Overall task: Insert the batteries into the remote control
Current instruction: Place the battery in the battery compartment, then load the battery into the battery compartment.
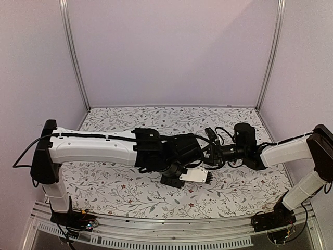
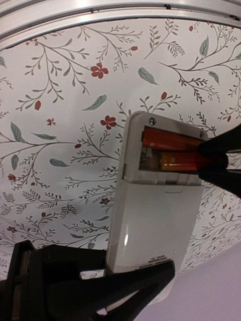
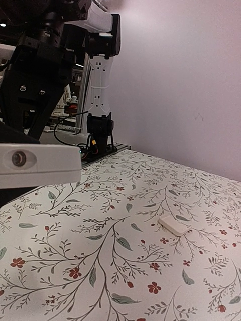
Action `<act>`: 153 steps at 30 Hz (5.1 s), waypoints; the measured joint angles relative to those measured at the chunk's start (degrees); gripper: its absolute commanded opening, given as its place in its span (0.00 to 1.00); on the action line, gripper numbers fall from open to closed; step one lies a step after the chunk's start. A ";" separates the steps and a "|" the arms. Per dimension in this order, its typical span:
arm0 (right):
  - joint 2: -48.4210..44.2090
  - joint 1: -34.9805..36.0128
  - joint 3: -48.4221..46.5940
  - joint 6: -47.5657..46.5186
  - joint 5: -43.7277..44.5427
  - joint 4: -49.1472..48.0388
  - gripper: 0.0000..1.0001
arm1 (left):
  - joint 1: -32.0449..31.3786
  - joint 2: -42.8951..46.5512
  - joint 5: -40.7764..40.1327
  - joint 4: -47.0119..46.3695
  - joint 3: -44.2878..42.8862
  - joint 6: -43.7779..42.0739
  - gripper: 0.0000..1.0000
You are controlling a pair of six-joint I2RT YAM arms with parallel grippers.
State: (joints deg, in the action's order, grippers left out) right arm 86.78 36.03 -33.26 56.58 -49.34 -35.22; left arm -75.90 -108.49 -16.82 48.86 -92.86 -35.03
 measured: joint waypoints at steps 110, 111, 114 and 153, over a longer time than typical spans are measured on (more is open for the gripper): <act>-20.59 3.41 0.70 4.00 26.67 15.39 0.00 | -7.45 15.91 -21.29 -64.11 34.75 25.20 0.96; -20.90 3.41 0.70 3.98 26.77 15.54 0.00 | -7.43 15.72 -21.22 -64.24 34.75 25.20 0.96; -21.35 3.41 0.70 4.00 26.86 15.58 0.00 | -7.32 14.71 -21.40 -64.24 34.73 25.22 0.96; -21.46 3.41 1.09 7.30 26.51 13.33 0.00 | -5.42 11.26 -24.15 -61.35 32.79 25.16 0.74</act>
State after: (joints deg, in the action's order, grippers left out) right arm 65.32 39.44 -32.16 63.88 -22.83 -21.89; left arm -81.32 -97.23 -40.97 -12.49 -60.07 -9.87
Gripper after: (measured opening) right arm 0.126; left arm 0.739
